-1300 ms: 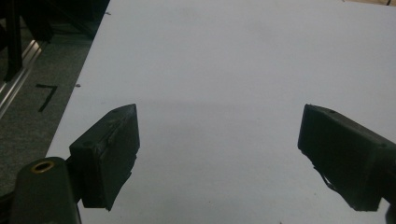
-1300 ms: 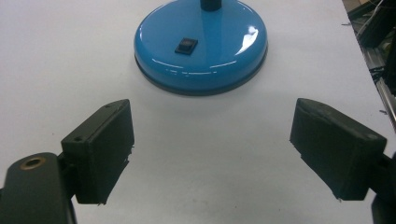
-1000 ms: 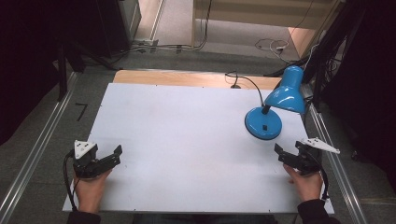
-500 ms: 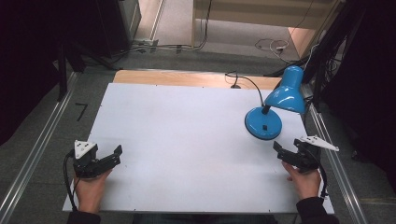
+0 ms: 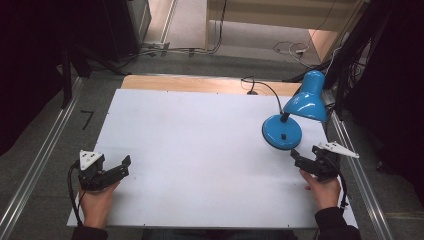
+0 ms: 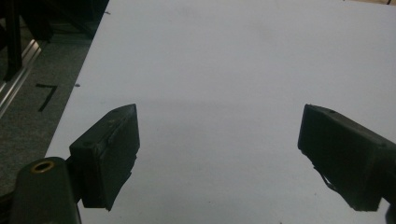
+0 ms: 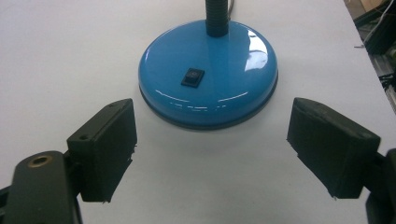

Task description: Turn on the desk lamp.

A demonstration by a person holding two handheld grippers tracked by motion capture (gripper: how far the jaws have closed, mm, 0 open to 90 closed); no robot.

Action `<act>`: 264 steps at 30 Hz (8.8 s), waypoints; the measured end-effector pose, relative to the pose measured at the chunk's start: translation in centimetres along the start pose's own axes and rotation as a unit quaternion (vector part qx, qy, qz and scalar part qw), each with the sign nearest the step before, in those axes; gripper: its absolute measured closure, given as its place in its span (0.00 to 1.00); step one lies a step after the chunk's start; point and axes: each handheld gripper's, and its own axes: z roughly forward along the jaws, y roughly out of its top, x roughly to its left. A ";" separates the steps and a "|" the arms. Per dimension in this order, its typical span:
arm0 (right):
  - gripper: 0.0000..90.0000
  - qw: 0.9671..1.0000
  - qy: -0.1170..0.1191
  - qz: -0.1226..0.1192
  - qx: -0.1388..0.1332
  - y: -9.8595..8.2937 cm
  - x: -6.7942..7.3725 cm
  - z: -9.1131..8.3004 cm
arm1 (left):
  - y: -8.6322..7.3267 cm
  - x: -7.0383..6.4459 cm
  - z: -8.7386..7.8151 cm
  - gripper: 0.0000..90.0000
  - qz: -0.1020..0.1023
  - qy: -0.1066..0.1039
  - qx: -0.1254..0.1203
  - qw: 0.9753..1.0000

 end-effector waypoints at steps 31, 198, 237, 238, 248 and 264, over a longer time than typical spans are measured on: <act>0.49 1.000 0.011 -0.010 -0.012 1.3 0.3 2.4 | 0.0 0.0 0.0 0.15 -0.001 0.001 0.000 1.000; 0.90 0.999 -0.020 -0.039 0.010 1.7 1.7 7.5 | 0.0 0.2 -0.1 0.15 -0.006 -0.007 -0.002 1.000; 0.32 1.000 0.031 0.000 -0.002 1.7 1.3 4.2 | 0.1 0.2 -0.1 0.15 -0.008 -0.009 -0.005 1.000; 0.32 1.000 0.030 0.000 -0.002 1.7 1.3 4.2 | 0.1 0.2 -0.1 0.15 -0.008 -0.009 -0.005 1.000; 0.31 0.999 0.032 -0.001 0.000 1.4 1.4 3.6 | 0.1 0.2 -0.2 0.15 -0.009 -0.009 -0.005 1.000; 0.31 0.999 0.037 -0.007 0.002 1.0 1.2 2.7 | 0.1 0.2 -0.1 0.15 -0.009 -0.009 -0.004 1.000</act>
